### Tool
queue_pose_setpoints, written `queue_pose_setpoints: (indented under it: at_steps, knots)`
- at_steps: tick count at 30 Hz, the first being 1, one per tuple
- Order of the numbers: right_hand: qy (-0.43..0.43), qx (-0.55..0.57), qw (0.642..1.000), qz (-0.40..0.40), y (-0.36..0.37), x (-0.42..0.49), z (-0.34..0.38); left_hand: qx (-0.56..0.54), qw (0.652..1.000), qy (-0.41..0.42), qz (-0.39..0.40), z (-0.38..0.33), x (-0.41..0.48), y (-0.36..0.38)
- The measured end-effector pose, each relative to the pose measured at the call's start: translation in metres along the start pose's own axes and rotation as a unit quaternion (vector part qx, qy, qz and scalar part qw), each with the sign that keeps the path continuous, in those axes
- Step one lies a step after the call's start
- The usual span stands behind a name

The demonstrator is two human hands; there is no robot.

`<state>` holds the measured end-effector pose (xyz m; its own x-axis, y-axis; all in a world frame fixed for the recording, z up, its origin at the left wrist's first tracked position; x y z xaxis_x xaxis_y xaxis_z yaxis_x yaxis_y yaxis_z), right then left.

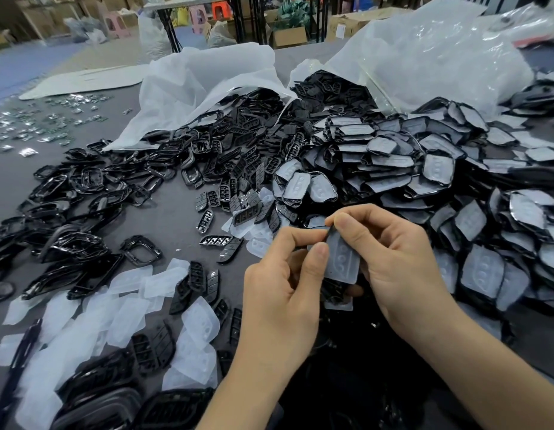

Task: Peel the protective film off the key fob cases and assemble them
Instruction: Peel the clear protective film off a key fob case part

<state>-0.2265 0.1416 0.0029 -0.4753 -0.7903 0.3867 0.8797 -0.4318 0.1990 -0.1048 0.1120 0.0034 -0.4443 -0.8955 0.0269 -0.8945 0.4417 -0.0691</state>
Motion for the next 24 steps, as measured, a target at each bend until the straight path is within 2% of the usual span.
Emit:
queue_pose_setpoints:
  at_steps: [6, 10, 14, 16, 20, 24]
  knots:
    - [0.004, -0.041, 0.999, 0.013, -0.0012, -0.0011, 0.0021, -0.085, 0.995, -0.052, 0.021, 0.0062, 0.0000, 0.0024]
    - [-0.020, -0.091, 0.995, 0.033, -0.0015, 0.0016, 0.0058, -0.072, 0.997, -0.035, 0.007, 0.0063, 0.0004, 0.0012]
    - [0.015, -0.079, 0.990, 0.115, -0.0014, 0.0045, 0.0076, -0.045, 0.999, -0.005, -0.021, 0.0040, 0.0013, -0.0038]
    - [0.020, -0.073, 0.989, 0.129, -0.0026, 0.0048, 0.0082, -0.035, 0.999, 0.000, -0.027, 0.0037, 0.0015, -0.0045]
    - [0.042, -0.044, 0.994, 0.096, -0.0041, 0.0035, 0.0050, -0.002, 1.000, 0.011, -0.020, 0.0044, 0.0019, -0.0037]
    - [0.066, -0.008, 0.996, 0.067, -0.0055, 0.0035, 0.0008, -0.017, 1.000, 0.004, 0.009, 0.0067, 0.0018, 0.0011]
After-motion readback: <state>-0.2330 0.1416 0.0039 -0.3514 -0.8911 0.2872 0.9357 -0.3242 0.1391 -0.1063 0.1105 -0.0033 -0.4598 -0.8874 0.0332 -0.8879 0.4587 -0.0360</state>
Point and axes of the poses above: each hand's wrist, its own x-axis towards the middle knuckle, its own y-axis out of the palm, z = x × y, the point moved 5 cm from there along x, towards the middle knuckle, and after that the axes turned 15 degrees about -y, right-handed, at the moved point
